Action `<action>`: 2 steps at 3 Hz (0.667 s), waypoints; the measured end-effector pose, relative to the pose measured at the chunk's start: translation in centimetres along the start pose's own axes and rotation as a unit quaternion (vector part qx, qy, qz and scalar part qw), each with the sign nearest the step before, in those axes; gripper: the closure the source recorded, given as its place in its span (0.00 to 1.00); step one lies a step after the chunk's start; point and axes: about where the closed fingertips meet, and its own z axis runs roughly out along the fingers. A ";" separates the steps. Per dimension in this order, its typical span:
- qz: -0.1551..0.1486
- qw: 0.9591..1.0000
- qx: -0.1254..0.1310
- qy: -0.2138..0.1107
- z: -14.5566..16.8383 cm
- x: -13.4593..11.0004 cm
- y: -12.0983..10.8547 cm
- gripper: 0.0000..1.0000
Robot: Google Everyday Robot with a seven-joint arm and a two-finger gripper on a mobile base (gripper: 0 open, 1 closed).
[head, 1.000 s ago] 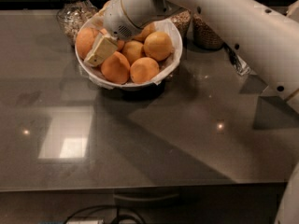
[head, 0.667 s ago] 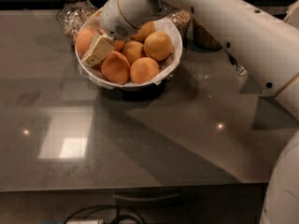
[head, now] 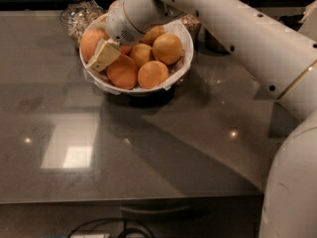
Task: Pick orange from white bowl
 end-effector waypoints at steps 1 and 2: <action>0.007 1.000 -0.006 -0.002 0.6 0.6 -0.2 0.38; 0.010 1.000 -0.011 -0.005 0.7 0.7 -0.2 0.58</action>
Offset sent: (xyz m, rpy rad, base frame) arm 0.0094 -0.0038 -0.0145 0.0207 0.0476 0.0093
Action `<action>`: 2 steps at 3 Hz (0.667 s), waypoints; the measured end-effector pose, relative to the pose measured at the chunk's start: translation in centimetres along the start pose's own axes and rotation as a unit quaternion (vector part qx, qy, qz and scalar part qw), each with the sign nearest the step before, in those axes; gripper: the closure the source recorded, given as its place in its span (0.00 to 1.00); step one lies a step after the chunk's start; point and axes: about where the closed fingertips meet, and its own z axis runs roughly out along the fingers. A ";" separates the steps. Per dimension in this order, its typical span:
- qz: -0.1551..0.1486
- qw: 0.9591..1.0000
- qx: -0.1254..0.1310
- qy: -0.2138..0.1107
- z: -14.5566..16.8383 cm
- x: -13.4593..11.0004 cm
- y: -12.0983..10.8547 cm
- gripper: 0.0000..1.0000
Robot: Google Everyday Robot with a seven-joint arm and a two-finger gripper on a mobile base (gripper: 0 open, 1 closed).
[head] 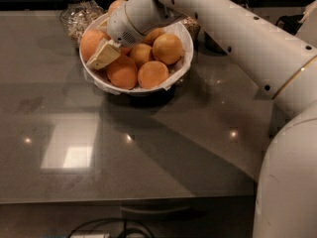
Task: Pick orange from white bowl
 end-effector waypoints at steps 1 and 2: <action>0.000 1.000 0.000 0.000 0.0 0.0 0.0 0.81; 0.000 1.000 0.000 0.000 0.0 0.0 0.0 1.00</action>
Offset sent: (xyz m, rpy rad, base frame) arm 0.0000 0.0000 0.0000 0.0000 0.0000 0.0000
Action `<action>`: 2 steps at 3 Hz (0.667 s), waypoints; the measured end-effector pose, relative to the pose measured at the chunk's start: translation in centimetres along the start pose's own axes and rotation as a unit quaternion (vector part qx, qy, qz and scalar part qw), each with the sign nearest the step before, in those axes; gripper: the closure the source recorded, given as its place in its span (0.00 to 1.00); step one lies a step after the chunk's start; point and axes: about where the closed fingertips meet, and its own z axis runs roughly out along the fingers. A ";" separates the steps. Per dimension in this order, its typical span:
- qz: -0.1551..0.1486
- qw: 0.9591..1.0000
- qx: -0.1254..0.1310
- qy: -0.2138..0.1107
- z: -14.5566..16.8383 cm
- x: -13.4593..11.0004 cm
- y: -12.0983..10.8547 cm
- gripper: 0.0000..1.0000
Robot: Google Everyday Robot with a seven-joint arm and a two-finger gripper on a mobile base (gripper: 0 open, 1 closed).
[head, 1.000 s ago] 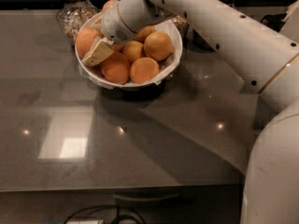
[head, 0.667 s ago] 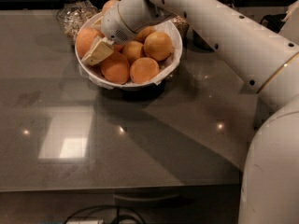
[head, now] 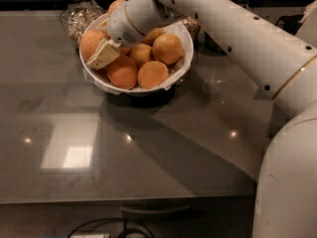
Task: Pick orange from white bowl
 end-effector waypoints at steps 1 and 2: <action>0.000 1.000 0.000 0.000 -0.2 -0.3 -0.1 1.00; -0.012 1.000 0.023 -0.004 -2.5 -0.6 -1.0 1.00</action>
Offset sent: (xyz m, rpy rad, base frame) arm 0.0124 -0.0418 0.0481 0.0326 -0.1113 -0.0528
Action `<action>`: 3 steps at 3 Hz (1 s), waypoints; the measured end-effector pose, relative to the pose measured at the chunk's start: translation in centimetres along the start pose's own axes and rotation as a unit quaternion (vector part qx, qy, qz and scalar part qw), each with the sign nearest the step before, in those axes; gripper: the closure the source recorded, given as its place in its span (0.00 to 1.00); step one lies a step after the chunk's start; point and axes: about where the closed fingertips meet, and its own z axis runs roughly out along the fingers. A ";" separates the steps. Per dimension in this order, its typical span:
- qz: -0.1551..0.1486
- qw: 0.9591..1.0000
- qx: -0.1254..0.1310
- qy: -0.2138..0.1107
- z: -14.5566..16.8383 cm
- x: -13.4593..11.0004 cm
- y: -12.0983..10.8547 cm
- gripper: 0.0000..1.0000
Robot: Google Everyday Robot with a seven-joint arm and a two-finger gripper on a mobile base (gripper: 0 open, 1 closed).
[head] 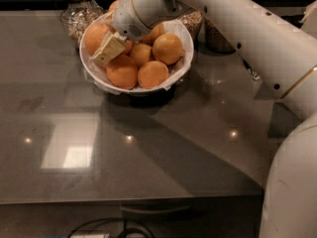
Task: Pick orange from white bowl
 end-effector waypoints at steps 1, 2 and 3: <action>-0.012 0.999 0.038 -0.012 -3.5 -0.5 -0.5 1.00; -0.013 0.996 0.082 -0.019 -7.9 -0.1 -0.5 1.00; -0.002 0.995 0.102 0.001 -11.6 1.1 1.0 1.00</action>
Offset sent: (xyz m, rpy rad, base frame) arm -0.0187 -0.1205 0.0761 0.1116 -0.1892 -0.1956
